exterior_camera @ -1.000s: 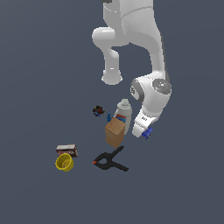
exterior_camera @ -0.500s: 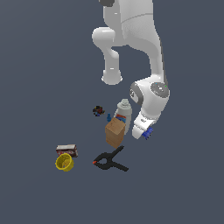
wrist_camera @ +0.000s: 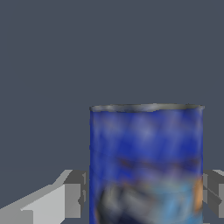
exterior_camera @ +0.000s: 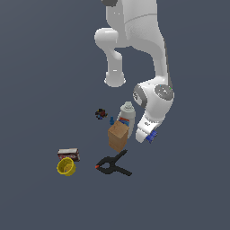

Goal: Pick up a designated object from a clutter of objects.

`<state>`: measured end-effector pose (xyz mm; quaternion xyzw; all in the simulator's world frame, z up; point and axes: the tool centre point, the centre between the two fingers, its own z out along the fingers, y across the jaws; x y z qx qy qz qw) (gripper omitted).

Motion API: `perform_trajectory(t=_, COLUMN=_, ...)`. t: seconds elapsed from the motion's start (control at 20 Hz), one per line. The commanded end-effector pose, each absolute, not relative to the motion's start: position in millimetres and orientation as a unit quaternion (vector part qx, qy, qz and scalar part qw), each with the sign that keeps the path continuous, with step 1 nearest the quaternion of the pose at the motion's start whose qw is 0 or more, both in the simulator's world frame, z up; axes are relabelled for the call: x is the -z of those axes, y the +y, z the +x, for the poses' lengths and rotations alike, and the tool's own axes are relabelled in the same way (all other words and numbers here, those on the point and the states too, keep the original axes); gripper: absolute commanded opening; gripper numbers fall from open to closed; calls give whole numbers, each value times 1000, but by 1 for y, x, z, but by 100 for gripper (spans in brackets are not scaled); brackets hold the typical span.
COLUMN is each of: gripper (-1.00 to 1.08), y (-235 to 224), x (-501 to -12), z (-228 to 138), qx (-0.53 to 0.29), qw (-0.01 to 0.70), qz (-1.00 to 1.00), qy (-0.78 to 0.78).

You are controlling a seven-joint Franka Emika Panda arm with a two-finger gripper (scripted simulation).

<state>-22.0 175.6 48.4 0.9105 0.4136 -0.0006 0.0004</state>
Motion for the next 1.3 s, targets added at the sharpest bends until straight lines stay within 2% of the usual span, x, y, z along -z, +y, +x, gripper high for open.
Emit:
perform_trajectory(t=0.0, gripper=-100, y=174, x=-52, z=-22, qx=0, qw=1, qz=911, qy=413)
perform_trajectory(t=0.55, gripper=-100, y=142, x=-94, z=-31, qx=0, qw=1, qz=911, qy=413)
perform_trajectory(t=1.25, gripper=-100, y=61, x=-208, z=-54, qx=-1, qw=-1, qz=910, qy=414)
